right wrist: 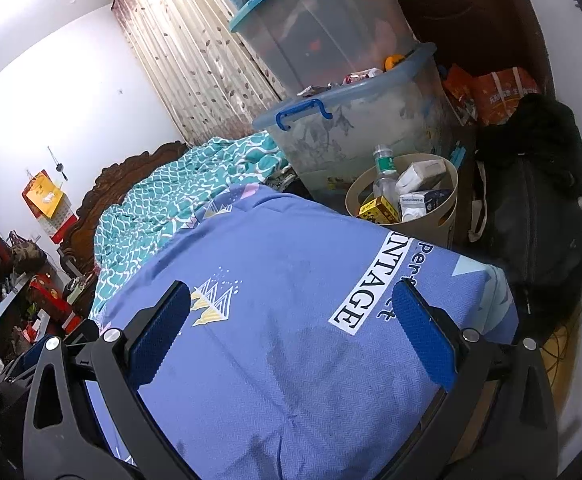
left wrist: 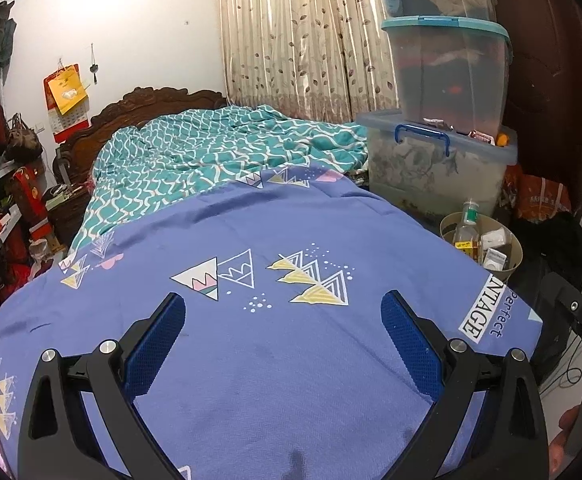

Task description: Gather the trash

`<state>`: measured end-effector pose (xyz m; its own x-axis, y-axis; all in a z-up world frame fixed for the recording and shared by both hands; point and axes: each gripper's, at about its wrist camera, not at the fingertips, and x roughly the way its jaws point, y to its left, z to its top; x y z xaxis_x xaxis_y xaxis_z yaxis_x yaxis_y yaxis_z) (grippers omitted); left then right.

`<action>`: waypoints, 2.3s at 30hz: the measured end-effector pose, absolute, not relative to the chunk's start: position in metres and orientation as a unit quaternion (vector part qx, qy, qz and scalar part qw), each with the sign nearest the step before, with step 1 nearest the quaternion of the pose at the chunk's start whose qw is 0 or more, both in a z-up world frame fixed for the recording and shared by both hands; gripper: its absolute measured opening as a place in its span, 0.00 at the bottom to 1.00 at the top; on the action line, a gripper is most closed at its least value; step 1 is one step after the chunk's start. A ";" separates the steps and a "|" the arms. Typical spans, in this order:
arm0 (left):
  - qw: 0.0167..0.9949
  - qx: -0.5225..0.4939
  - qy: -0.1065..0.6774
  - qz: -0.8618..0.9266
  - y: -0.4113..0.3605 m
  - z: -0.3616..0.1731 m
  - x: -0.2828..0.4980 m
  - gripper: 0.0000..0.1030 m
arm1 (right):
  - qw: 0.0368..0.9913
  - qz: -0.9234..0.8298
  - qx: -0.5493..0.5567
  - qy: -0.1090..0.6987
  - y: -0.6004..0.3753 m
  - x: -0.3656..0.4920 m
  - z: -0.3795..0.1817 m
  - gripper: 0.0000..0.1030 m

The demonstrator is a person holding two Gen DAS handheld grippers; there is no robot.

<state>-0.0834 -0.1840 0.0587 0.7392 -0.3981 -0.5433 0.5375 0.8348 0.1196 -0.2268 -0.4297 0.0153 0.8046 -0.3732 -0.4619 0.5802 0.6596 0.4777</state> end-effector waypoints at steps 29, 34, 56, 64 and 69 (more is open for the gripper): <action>0.923 0.143 0.257 -0.249 -0.184 0.058 -0.089 0.92 | 0.905 -0.266 0.292 0.161 -0.425 -0.227 0.020 0.97; 0.924 0.143 0.256 -0.246 -0.183 0.059 -0.088 0.92 | 0.904 -0.264 0.294 0.164 -0.425 -0.225 0.019 0.97; 0.928 0.127 0.262 -0.233 -0.175 0.060 -0.081 0.92 | 0.908 -0.259 0.284 0.165 -0.422 -0.221 0.020 0.97; 0.928 0.127 0.262 -0.232 -0.174 0.059 -0.081 0.92 | 0.908 -0.257 0.285 0.168 -0.422 -0.221 0.018 0.97; 0.928 0.127 0.263 -0.230 -0.174 0.058 -0.082 0.92 | 0.908 -0.256 0.286 0.169 -0.421 -0.221 0.018 0.97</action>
<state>-0.0815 -0.1740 0.0582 0.7565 -0.3601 -0.5460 0.4937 0.8620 0.1154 -0.2205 -0.4209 0.0178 0.8118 -0.3687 -0.4529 0.5616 0.7055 0.4322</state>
